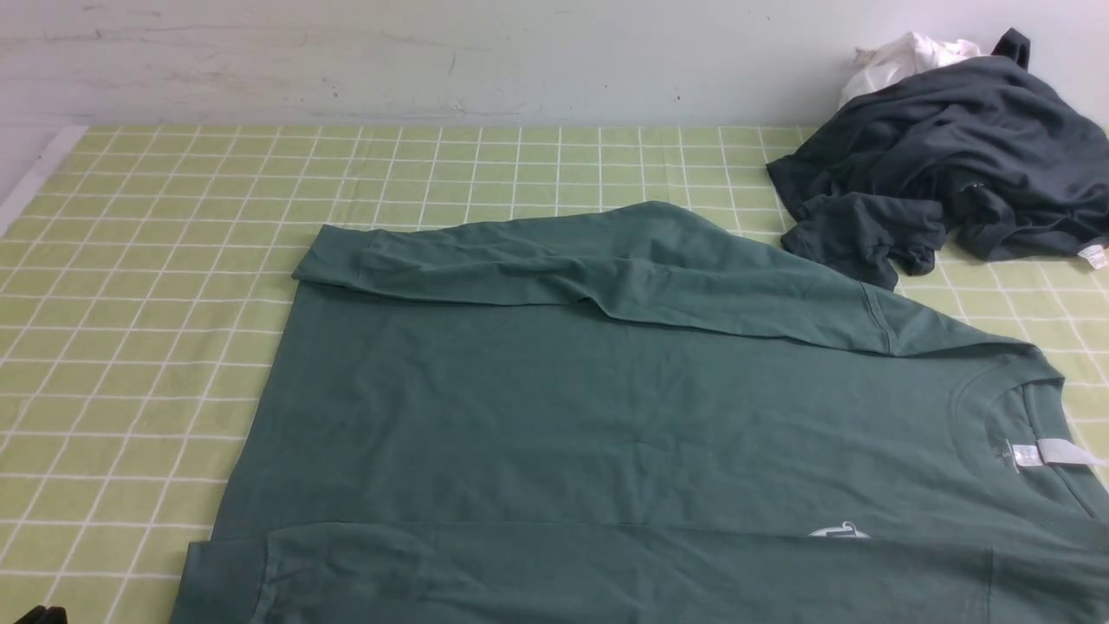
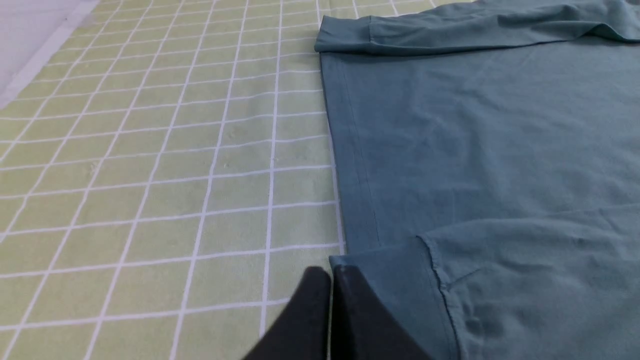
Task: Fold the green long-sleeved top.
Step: Use the left arm to clamp the cuff closest to it
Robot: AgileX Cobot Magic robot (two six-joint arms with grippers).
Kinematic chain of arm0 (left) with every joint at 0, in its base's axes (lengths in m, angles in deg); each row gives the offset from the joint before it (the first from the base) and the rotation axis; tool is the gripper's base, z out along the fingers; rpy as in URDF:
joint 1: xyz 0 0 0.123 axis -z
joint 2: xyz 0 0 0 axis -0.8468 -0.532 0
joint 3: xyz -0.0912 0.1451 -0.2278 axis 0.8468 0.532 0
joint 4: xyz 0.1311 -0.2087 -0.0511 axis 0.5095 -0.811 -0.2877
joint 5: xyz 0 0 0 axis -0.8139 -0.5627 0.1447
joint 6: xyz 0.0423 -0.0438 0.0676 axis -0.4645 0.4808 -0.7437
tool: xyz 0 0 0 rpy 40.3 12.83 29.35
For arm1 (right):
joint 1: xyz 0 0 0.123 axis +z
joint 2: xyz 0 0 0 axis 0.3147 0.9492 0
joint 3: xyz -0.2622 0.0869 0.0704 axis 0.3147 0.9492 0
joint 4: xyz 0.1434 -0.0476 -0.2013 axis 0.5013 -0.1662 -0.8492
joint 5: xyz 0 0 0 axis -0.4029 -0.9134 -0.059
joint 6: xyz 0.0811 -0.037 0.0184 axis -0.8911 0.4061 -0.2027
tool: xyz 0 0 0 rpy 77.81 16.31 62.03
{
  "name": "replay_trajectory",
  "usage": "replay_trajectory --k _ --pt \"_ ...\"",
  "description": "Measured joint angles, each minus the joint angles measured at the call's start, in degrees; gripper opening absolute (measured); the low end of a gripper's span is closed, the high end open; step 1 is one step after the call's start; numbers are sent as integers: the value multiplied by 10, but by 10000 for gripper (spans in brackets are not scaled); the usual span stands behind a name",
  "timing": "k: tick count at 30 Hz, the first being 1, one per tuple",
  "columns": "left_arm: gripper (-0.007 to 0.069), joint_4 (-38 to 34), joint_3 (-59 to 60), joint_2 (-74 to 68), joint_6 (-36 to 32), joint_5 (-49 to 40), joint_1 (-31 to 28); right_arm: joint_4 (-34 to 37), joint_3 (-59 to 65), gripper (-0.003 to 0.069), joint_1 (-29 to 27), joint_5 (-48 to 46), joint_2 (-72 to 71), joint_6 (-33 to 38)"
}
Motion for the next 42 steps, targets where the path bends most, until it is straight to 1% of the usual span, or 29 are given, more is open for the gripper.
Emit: replay_trajectory --k 3,5,10,12,15,17,19,21,23,25,26,27,28,31,32,33,34,35,37,39,40,42 --pt "-4 0 0 0 -4 39 0 -1 1 -14 0 22 0 0" --pt "-4 2 0 0 -6 92 0 -1 3 -14 0 63 0 0" --pt "-4 6 0 0 -6 272 0 -1 4 -14 0 283 0 -9" --pt "-4 6 0 0 -1 339 0 -1 4 -14 0 395 0 -28" --pt "-4 4 0 0 48 461 0 -1 4 -14 0 519 0 -60" --pt "-4 4 -1 0 99 528 0 -2 4 -14 0 566 0 -80" --pt "-4 13 -23 0 161 543 0 -9 -3 -14 0 576 0 -93" --pt "-4 36 -76 -6 199 511 0 -21 -41 -14 0 542 1 -95" --pt "-4 71 -162 -33 219 433 0 -53 -107 -14 0 489 21 -91" --pt "-4 104 -264 -84 226 330 0 -94 -180 -14 1 416 64 -90" --pt "-4 107 -272 -89 226 313 0 -98 -195 -14 1 408 69 -90" --pt "-4 128 -332 -137 226 261 0 -127 -250 -14 1 339 110 -90" --pt "-4 141 -362 -168 225 231 0 -142 -280 -14 2 292 140 -90" --pt "-4 161 -407 -258 225 147 4 -157 -339 -14 2 158 229 -90" --pt "-4 162 -413 -274 225 128 7 -155 -350 -14 4 118 256 -90" --pt "-4 161 -414 -285 225 114 10 -153 -354 -14 5 98 270 -90" --pt "-4 153 -416 -331 225 45 25 -138 -367 -14 14 24 324 -90" --pt "-4 142 -416 -357 224 5 36 -116 -373 -14 27 -27 356 -89" --pt "-4 117 -412 -401 219 -49 58 -84 -382 -14 47 -78 405 -73" --pt "-4 82 -407 -453 192 -96 87 -33 -390 -14 83 -133 463 -32" --pt "-4 60 -404 -496 170 -123 109 -7 -394 -14 106 -157 497 11" --pt "-4 29 -403 -546 139 -145 128 26 -395 -14 138 -180 545 64"
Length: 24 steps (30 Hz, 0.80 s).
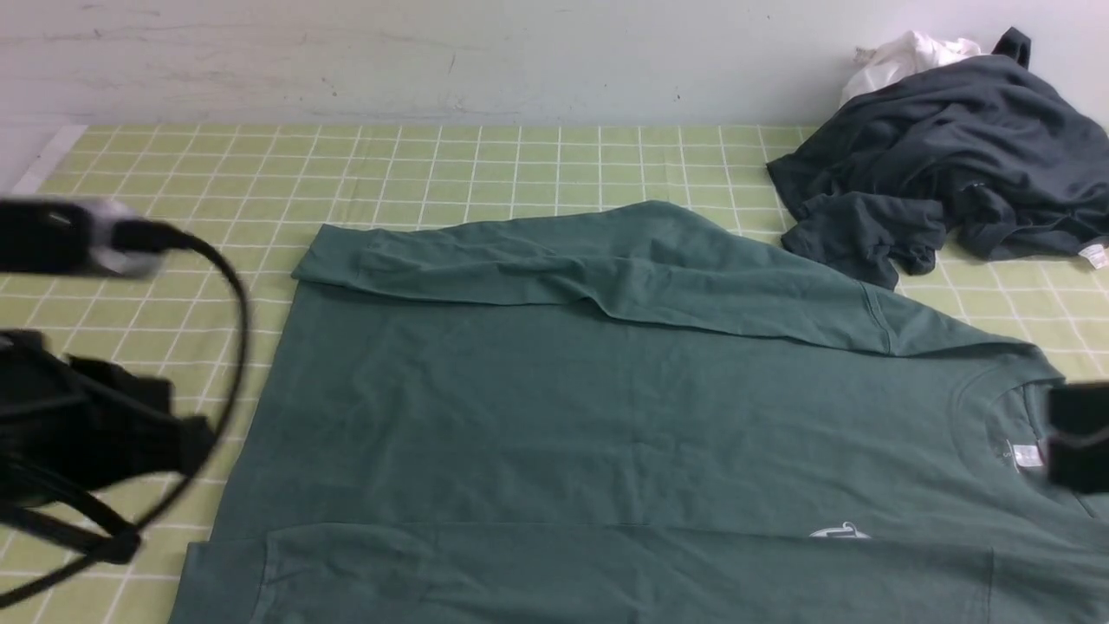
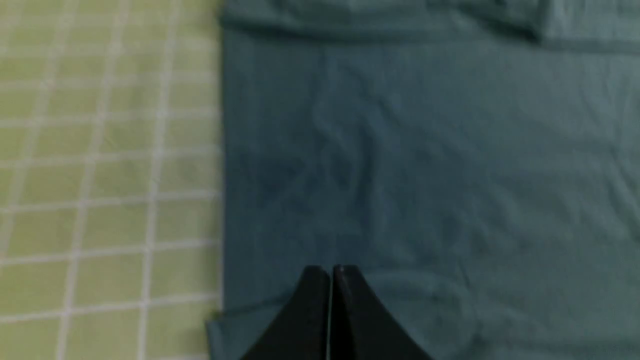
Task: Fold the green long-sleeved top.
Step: Use the left arm to clamp the cuff closest to it
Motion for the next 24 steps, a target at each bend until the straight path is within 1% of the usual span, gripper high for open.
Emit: replay_trajectory --k 1,2,4,7,8,9,11,16,17,18,20,22,24 --pt "-4 -6 0 -12 -6 -2 3 6 0 -14 6 -4 10 12" --pt "-4 -30 0 -57 -22 -4 8 24 -1 -14 27 -14 45 56" --pt "0 -42 0 -97 -31 -4 6 37 -1 -14 41 -14 69 89" --pt "41 -53 -1 -163 -39 -4 -22 48 -3 -13 54 -3 99 114" --pt "78 -58 -1 -186 -42 -4 -38 49 -3 -13 56 5 105 117" --pt "99 -60 -1 -201 -46 -4 -49 51 -3 -13 56 9 106 117" --pt "196 -69 -1 -238 -61 -3 -81 57 -4 -13 56 16 106 119" --pt "390 -77 -2 -304 -77 10 -125 60 -4 -13 56 27 106 120" --pt "409 -77 -2 -314 -77 15 -130 60 -4 -13 56 29 106 120" --pt "446 -77 -2 -328 -78 19 -137 60 -4 -13 56 33 106 120" --pt "473 -77 -2 -347 -80 23 -142 60 -4 -13 56 37 106 120" --pt "478 -81 -2 -355 -82 31 -143 60 -4 -13 56 39 106 120" --pt "444 -92 -3 -358 -89 33 -143 60 -4 -13 56 43 107 121"
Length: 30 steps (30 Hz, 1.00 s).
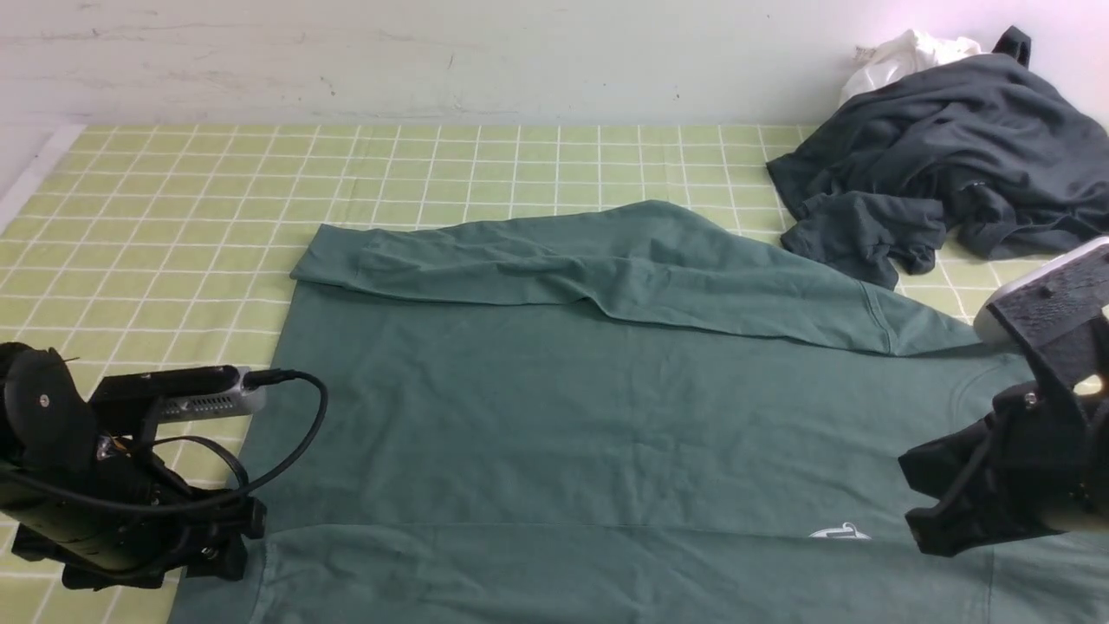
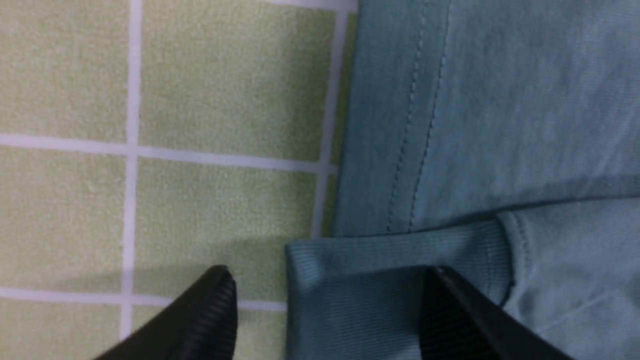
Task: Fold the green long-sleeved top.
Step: Use the left arm to clamp the cuff closest to it
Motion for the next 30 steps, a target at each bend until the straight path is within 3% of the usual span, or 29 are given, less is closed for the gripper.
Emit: replay_trajectory --k 7,10,23,28,30 --pt "69 -29 -37 0 -34 -26 0 0 0 -11 0 6 1 0" --pt "6 -31 -60 0 -44 -48 0 0 0 -11 0 7 1 1" --pt "0 -41 -138 77 -76 -178 30 -15 0 -11 0 11 1 1" --pt "102 -26 -104 55 -90 -193 17 -5 0 -11 0 12 1 1" --pt "215 -26 -91 25 -93 -177 2 6 0 -11 0 12 1 1"
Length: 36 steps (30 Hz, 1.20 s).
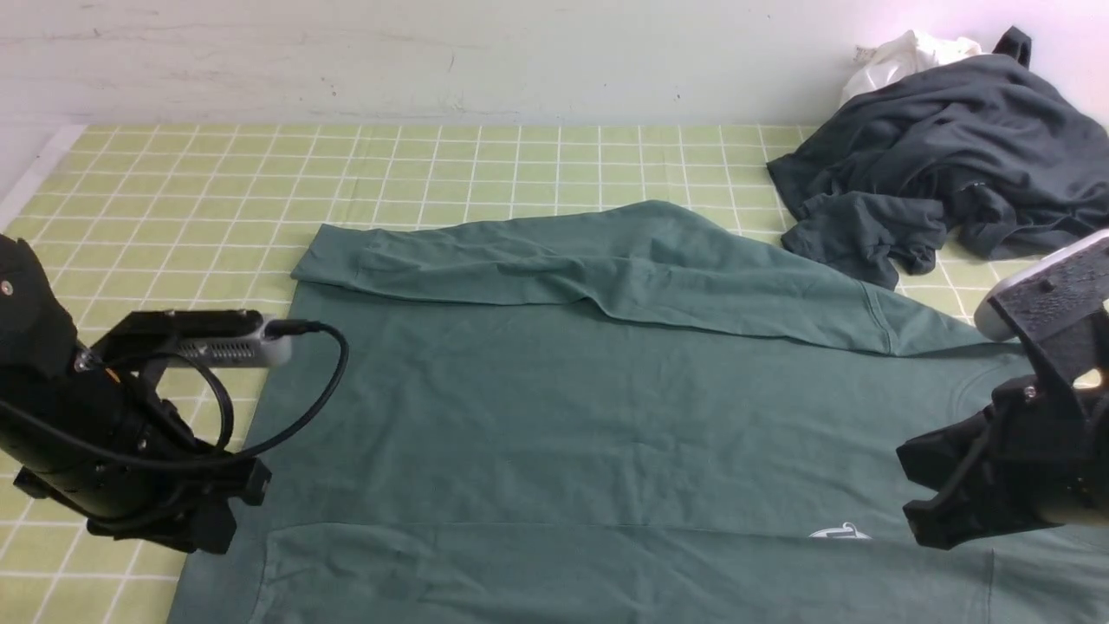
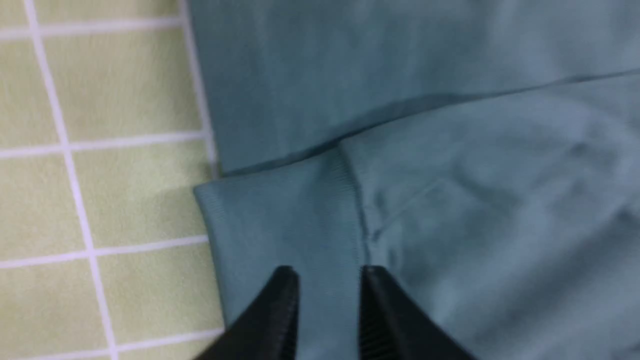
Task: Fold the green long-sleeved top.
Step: Use the left arm to clamp the cuff closest to it
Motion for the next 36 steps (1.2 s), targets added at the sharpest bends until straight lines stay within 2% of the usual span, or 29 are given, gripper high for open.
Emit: replay_trajectory --k 1,3,6,8,21,32,36 --pt "224 0 1 0 1 0 0 1 0 -11 0 0 0 0" --pt "327 0 2 -32 6 20 -8 10 0 -11 0 0 0 1" --pt "391 0 2 -63 12 42 -11 16 0 -11 0 0 0 0" --pt "407 0 2 -74 16 49 -11 18 0 -11 0 0 0 0" --pt "417 1 -15 -92 25 38 -11 22 0 -11 0 9 0 0" --pt "417 51 -18 -93 67 28 -11 22 0 -11 0 9 0 0" --pt "359 47 -18 -100 66 27 -11 22 0 -10 0 9 0 0"
